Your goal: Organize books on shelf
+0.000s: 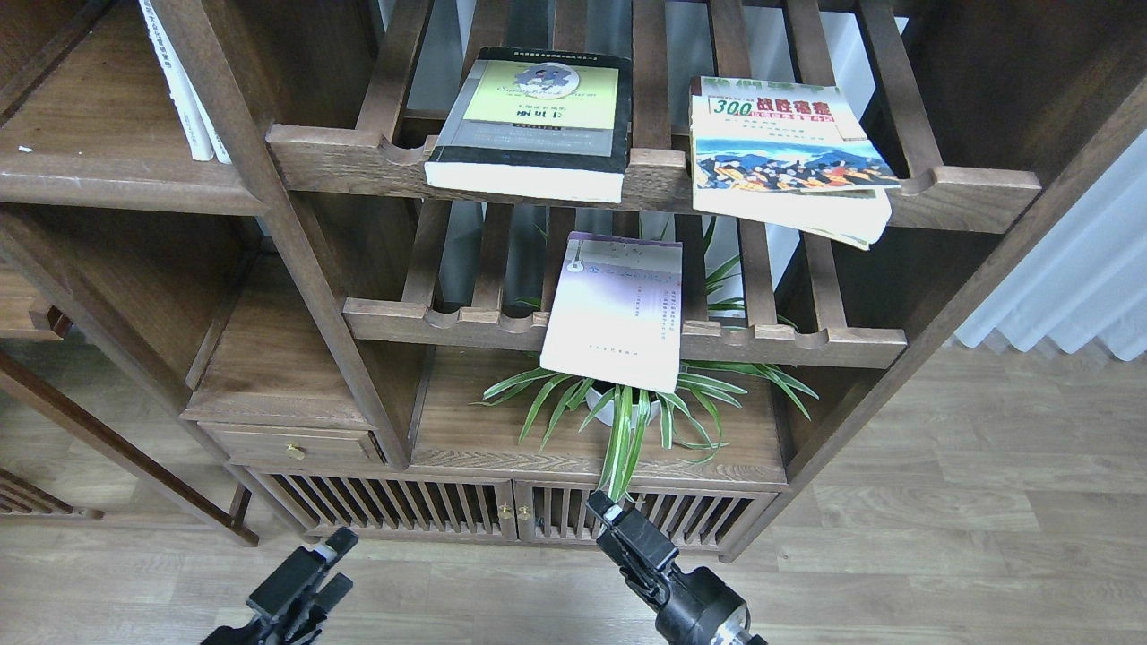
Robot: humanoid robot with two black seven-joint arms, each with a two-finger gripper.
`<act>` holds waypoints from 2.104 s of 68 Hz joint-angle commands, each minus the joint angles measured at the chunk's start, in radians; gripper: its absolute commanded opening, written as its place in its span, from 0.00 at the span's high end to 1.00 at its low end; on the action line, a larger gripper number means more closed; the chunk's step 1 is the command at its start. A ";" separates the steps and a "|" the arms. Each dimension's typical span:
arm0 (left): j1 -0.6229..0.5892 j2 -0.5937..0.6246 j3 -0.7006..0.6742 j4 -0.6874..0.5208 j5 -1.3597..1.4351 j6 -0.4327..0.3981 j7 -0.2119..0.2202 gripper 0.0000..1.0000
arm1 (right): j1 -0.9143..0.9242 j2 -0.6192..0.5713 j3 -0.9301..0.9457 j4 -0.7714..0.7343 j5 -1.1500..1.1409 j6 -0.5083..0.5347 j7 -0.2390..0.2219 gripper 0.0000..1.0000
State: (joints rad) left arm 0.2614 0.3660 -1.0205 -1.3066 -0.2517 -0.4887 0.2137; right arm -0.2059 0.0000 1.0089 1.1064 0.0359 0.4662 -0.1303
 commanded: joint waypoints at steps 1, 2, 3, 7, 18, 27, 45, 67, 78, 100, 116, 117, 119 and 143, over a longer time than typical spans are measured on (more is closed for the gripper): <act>0.001 0.007 0.005 0.009 0.000 0.000 0.021 0.00 | 0.003 0.000 0.002 -0.003 -0.001 0.006 0.001 0.00; 0.001 0.007 0.005 0.010 0.000 0.000 0.024 0.00 | 0.003 0.000 0.002 -0.003 -0.001 0.006 0.001 0.00; 0.001 0.007 0.005 0.010 0.000 0.000 0.027 0.00 | 0.005 0.000 0.002 -0.003 -0.001 0.006 0.001 0.00; 0.002 0.007 0.000 0.010 0.000 0.000 0.039 0.00 | 0.008 0.000 0.002 -0.005 -0.001 0.006 0.001 0.00; 0.004 -0.004 -0.013 0.013 0.000 0.000 0.032 0.00 | 0.011 0.000 0.004 -0.008 0.002 0.008 0.005 0.00; 0.006 -0.005 -0.015 0.013 0.000 0.000 0.032 0.00 | 0.011 0.000 0.002 -0.013 0.004 0.008 0.006 0.00; 0.044 -0.038 -0.030 0.018 0.000 0.000 0.032 0.00 | 0.049 0.000 -0.055 -0.057 0.007 0.022 0.008 0.00; 0.056 -0.073 -0.064 0.052 0.000 0.000 0.029 0.00 | 0.103 0.000 -0.055 -0.102 0.004 0.022 0.008 0.00; 0.038 -0.073 -0.062 0.075 -0.001 0.000 0.030 0.00 | 0.092 0.000 -0.079 -0.102 0.004 0.022 0.008 0.00; -0.005 -0.081 -0.062 0.104 0.002 0.000 0.029 0.00 | 0.161 0.000 -0.174 -0.146 0.001 0.022 0.003 0.00; 0.016 -0.074 -0.078 0.141 -0.020 0.000 0.029 0.00 | 0.177 0.000 -0.234 -0.146 0.004 0.022 0.006 0.00; 0.018 -0.073 -0.082 0.142 -0.023 0.000 0.030 0.00 | 0.178 0.000 -0.237 -0.146 0.004 0.022 0.011 0.00; 0.024 -0.071 -0.096 0.145 -0.026 0.000 0.032 0.00 | 0.184 0.000 -0.240 -0.146 0.007 0.022 0.018 0.00; 0.042 -0.070 -0.178 0.254 -0.089 0.000 0.035 0.00 | 0.273 0.000 -0.263 -0.077 0.079 0.022 0.228 0.00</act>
State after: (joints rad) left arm 0.3052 0.2941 -1.1811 -1.0775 -0.2886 -0.4887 0.2446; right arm 0.0303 0.0001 0.7548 1.0186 0.1019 0.4888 0.0139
